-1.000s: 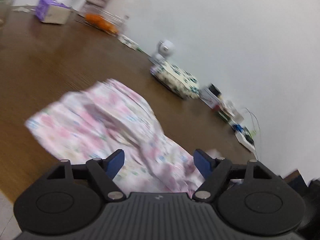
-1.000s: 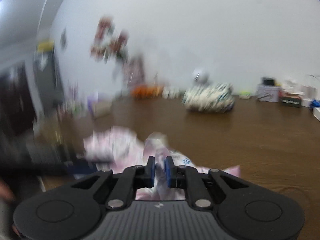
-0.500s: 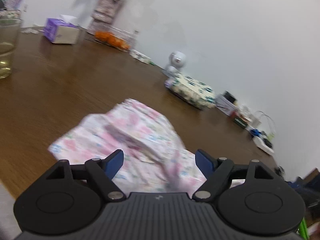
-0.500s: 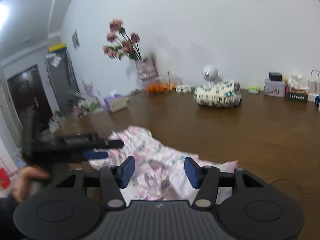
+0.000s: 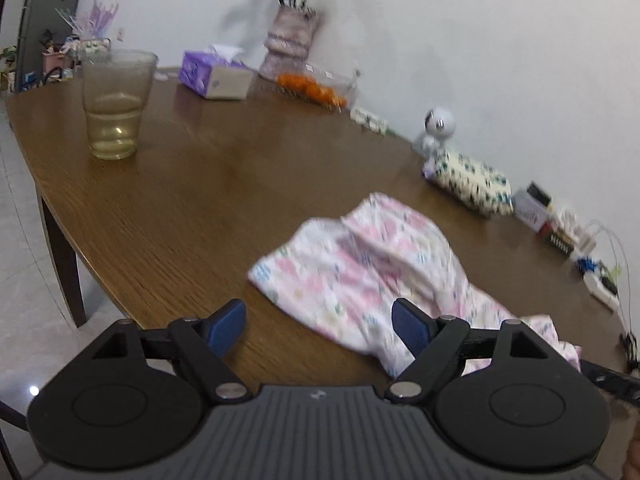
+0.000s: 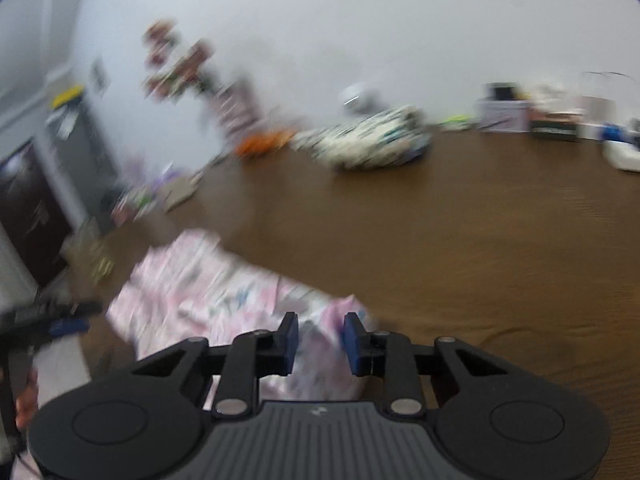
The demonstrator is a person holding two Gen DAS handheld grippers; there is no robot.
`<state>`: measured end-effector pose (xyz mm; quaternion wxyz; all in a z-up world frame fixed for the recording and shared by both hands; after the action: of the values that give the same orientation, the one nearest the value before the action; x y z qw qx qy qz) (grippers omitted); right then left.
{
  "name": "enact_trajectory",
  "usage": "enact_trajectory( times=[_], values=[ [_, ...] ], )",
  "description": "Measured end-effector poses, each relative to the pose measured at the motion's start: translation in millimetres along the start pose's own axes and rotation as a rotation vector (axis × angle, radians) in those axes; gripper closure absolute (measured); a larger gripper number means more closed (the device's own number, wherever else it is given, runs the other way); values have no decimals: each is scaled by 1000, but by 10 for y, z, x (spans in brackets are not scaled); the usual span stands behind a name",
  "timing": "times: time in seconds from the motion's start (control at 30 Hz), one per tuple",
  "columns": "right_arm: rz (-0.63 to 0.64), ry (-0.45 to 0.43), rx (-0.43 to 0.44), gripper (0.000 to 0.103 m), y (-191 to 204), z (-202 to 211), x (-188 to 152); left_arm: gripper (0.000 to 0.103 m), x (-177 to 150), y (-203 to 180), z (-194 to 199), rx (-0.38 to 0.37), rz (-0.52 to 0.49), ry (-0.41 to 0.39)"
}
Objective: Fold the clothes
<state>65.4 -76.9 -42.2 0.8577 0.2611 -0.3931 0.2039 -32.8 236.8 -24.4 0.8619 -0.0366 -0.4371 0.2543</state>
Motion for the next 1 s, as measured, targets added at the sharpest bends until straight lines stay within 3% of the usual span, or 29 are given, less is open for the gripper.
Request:
enact_trajectory(
  times=[0.1, 0.2, 0.27, 0.33, 0.43, 0.57, 0.77, 0.83, 0.9, 0.93, 0.97, 1.0],
  values=[
    [115, 58, -106, 78, 107, -136, -122, 20, -80, -88, -102, -6, -31, 40],
    [150, 12, -98, 71, 168, 27, 134, 20, -116, -141, -146, -17, -41, 56],
    [177, -31, -89, 50, 188, 121, 366, 18, -109, -141, -126, -27, -25, 47],
    [256, -45, -87, 42, 197, 63, 589, 14, -85, -103, -78, -33, 5, 33],
    [354, 59, -18, 43, 191, -277, 739, 13, -108, -50, -39, -18, 6, 48],
    [375, 198, 176, 44, 439, -819, 915, 13, -178, -98, -68, -22, -3, 74],
    [595, 306, 226, 46, 952, -1563, 702, 13, -178, -229, -215, -21, -98, 71],
    [528, 341, 248, 49, 953, -1725, 659, 32, -118, -287, -311, -37, -130, 79],
    [424, 329, 243, 69, 897, -1794, 689, 65, -64, -386, -422, -78, -166, 107],
    [377, 316, 228, 88, 847, -1778, 701, 71, -37, -435, -484, -98, -178, 121],
    [345, 304, 210, 97, 799, -1736, 690, 80, -3, -493, -557, -115, -181, 130],
    [326, 293, 183, 98, 745, -1664, 660, 84, 41, -567, -625, -128, -188, 134]
  ],
)
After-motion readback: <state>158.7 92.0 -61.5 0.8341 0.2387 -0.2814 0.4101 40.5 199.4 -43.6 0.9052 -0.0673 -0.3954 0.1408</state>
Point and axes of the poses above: each gripper's, at about its wrist camera, not at the fingertips, and z roughly against the way its jaws point, y to its left, x to its top, the point moved 10 cm from there along -z, roughly the way its jaws point, and after that the axes turned 3 degrees about x, right-handed, at the moved point
